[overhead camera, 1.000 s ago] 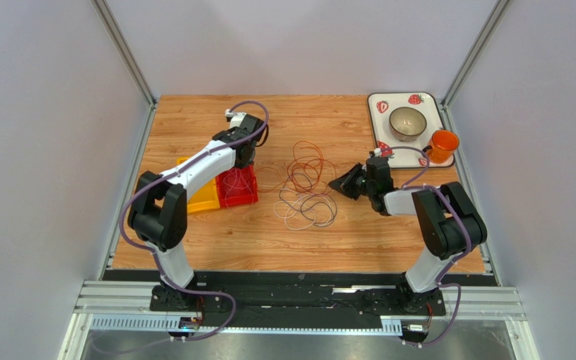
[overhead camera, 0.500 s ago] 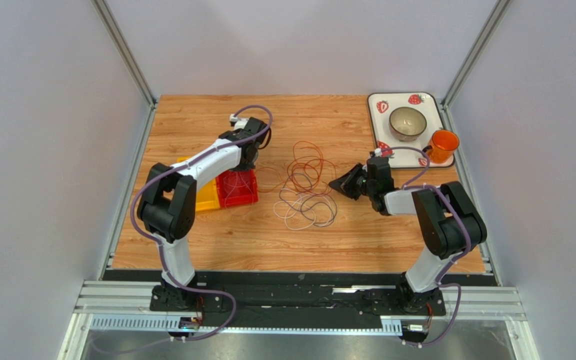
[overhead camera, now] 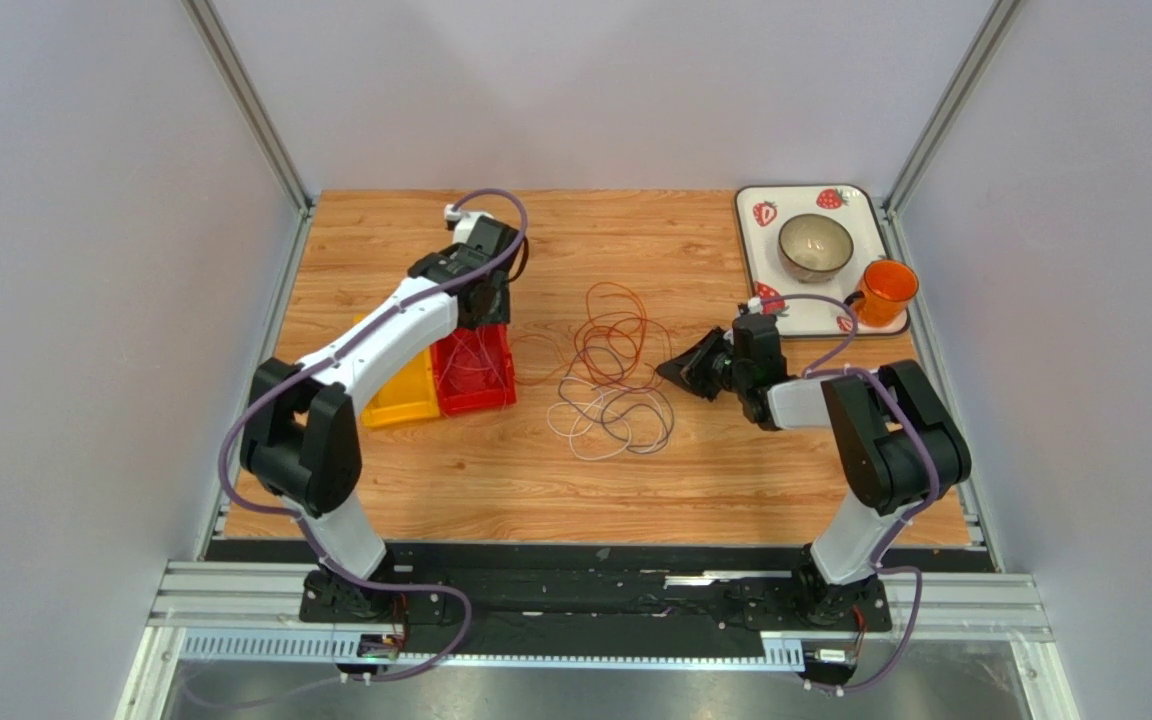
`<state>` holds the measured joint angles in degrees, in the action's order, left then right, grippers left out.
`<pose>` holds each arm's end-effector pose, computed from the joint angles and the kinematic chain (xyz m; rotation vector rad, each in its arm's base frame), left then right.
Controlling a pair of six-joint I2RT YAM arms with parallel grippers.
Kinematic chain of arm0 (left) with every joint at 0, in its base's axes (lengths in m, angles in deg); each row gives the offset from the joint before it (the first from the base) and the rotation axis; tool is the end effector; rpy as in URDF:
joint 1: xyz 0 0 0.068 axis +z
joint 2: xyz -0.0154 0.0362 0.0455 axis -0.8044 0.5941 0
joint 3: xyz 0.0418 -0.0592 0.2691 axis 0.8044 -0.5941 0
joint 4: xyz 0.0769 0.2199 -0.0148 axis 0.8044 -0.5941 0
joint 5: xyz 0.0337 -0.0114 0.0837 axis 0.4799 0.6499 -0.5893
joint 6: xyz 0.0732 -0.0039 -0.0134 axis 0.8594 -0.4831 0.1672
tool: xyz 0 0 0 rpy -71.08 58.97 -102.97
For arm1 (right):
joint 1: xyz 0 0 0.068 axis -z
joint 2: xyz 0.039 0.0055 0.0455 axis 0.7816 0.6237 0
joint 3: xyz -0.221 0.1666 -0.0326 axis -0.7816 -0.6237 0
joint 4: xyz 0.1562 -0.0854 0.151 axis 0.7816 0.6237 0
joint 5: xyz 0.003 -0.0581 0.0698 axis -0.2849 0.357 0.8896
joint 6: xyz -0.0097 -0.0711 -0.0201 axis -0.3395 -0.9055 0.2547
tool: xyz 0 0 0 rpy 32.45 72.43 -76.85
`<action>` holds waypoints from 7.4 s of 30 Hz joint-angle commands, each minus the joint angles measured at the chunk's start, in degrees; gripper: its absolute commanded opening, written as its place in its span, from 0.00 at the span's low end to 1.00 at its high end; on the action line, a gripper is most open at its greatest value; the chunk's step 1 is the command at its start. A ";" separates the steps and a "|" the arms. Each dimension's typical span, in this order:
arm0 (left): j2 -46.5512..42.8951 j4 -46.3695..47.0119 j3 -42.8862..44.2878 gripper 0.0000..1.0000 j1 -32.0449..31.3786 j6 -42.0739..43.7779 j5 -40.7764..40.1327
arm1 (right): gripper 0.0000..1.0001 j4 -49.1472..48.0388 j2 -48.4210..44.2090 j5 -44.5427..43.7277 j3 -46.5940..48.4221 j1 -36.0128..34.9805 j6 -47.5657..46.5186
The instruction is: Untangle the cables
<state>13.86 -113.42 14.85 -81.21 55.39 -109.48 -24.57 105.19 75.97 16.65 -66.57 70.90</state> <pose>0.3266 -0.1343 0.2606 -0.1876 2.3979 0.2849 0.3036 0.1043 0.1409 0.6643 2.2954 1.0418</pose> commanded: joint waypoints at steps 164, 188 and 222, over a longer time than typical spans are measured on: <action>-15.18 48.40 -29.56 0.58 -23.40 13.05 29.48 | 0.00 -21.57 -6.24 10.03 -2.52 -7.25 -8.50; -4.63 44.97 -20.68 0.34 -25.95 16.30 17.27 | 0.00 -20.25 -3.60 11.34 -0.15 -7.25 -8.06; -17.28 23.28 -6.10 0.00 -24.11 20.34 1.10 | 0.61 -16.56 -6.58 4.85 -1.73 -7.17 -9.20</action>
<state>2.69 -85.47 2.89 -107.16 72.48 -102.72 -43.04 100.58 84.80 15.14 -73.74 63.42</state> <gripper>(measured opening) 0.008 0.611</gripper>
